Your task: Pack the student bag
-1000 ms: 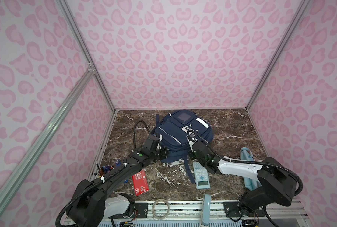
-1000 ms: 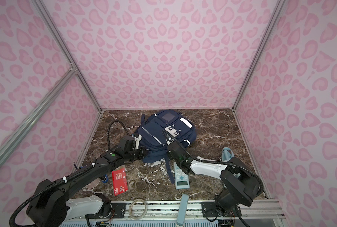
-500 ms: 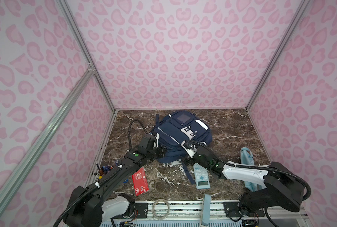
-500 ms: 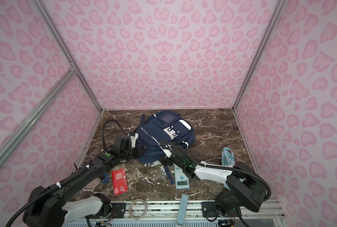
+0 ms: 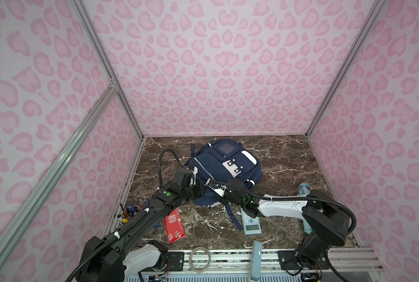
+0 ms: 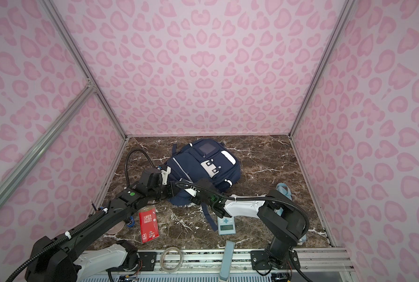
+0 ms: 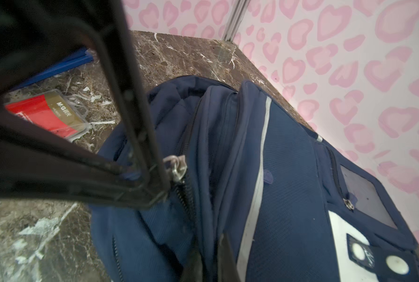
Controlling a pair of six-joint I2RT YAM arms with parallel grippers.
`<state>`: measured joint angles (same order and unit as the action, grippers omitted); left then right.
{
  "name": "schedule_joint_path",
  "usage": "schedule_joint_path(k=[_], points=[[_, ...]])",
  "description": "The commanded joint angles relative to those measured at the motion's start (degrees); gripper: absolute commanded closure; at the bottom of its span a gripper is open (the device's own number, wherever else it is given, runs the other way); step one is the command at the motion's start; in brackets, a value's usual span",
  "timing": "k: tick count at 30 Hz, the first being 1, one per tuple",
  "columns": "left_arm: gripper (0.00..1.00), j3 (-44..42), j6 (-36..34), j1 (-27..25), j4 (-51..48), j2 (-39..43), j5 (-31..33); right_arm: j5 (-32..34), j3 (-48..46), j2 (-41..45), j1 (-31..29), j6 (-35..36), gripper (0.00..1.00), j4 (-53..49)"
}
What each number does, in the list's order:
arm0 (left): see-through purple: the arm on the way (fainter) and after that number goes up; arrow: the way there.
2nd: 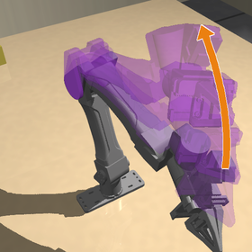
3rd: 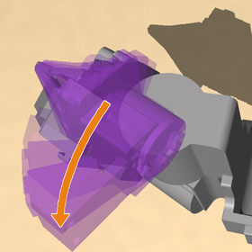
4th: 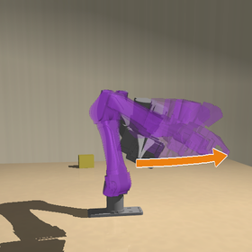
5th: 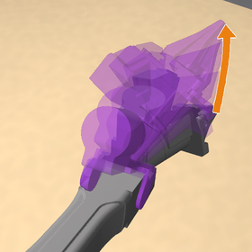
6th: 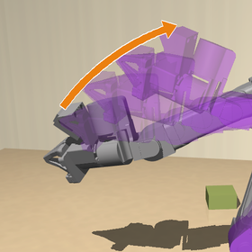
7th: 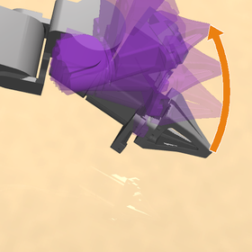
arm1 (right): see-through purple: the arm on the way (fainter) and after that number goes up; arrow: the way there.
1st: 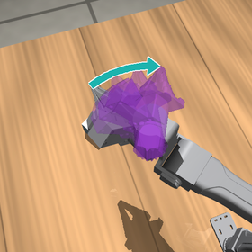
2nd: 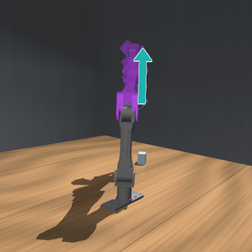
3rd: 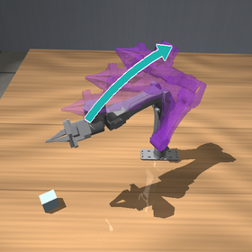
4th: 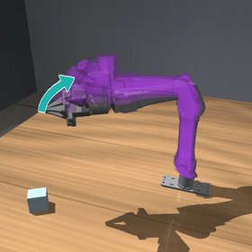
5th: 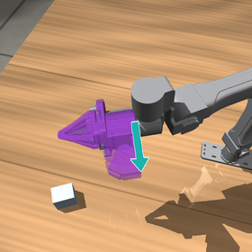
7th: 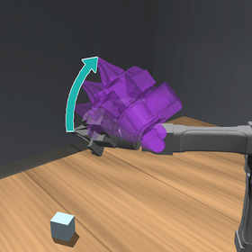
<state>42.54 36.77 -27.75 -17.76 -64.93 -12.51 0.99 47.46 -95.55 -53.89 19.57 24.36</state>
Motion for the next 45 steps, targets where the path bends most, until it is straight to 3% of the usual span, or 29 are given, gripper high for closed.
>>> schedule_joint_path(k=[1, 7, 13, 19, 23, 24, 25, 28, 32, 34, 37, 41, 45], points=[[0.97, -0.1, -2.5, 2.4, -3.6, -0.4, 9.0, 0.4, -1.6, 1.5, 1.8, 2.7, 1.0, -5.3], [0.97, 0.1, -4.0, 7.3, -0.4, -2.4, 18.6, -10.1, -2.4, 5.0, 6.3, 6.6, 1.0, -9.9], [0.97, 0.2, -5.1, 10.5, 1.4, -3.6, 15.0, -19.2, -2.1, 6.0, 15.5, 9.0, 1.0, -11.5], [0.97, -3.3, -4.0, 10.2, -0.5, 2.1, 10.8, -20.9, 1.6, 3.7, 22.2, 8.6, 1.0, -15.6], [0.97, -4.8, -0.8, 6.1, -0.4, 5.1, 8.2, -13.1, 0.6, 3.9, 24.5, 4.7, 1.0, -10.7], [0.97, -5.4, 0.7, 4.6, 0.8, 5.5, 7.6, -11.2, 1.1, 4.1, 24.7, 3.3, 0.96, -10.9], [0.97, -5.8, 2.4, 2.6, 2.7, 5.7, 6.7, -12.3, 1.9, 4.7, 24.9, 2.6, 0.84, -12.3], [0.97, -4.9, 4.7, -1.5, 4.8, 4.4, 6.5, -9.9, 3.6, 6.8, 23.7, -2.6, 0.64, -14.9], [0.97, -3.1, 6.1, -4.0, 7.1, 2.5, 4.3, -6.1, 0.1, 12.8, 19.7, -7.5, 0.55, -16.0], [0.97, -1.6, 6.4, -6.2, 7.0, 1.6, 4.9, -3.5, -3.6, 16.1, 15.4, -7.5, 0.48, -14.5], [0.97, -0.7, 7.0, -8.1, 7.8, 0.7, 4.4, -0.7, -7.0, 18.1, 8.0, -6.2, 0.29, -11.8], [0.97, -0.7, 7.8, -8.5, 9.4, -0.9, 2.9, 0.9, -9.7, 16.1, 0.7, -2.5, 0.29, -2.9], [0.97, -1.2, 8.7, -9.1, 10.3, -0.8, 2.4, 2.0, -6.2, 9.0, -2.8, -0.3, 0.33, -0.5]])
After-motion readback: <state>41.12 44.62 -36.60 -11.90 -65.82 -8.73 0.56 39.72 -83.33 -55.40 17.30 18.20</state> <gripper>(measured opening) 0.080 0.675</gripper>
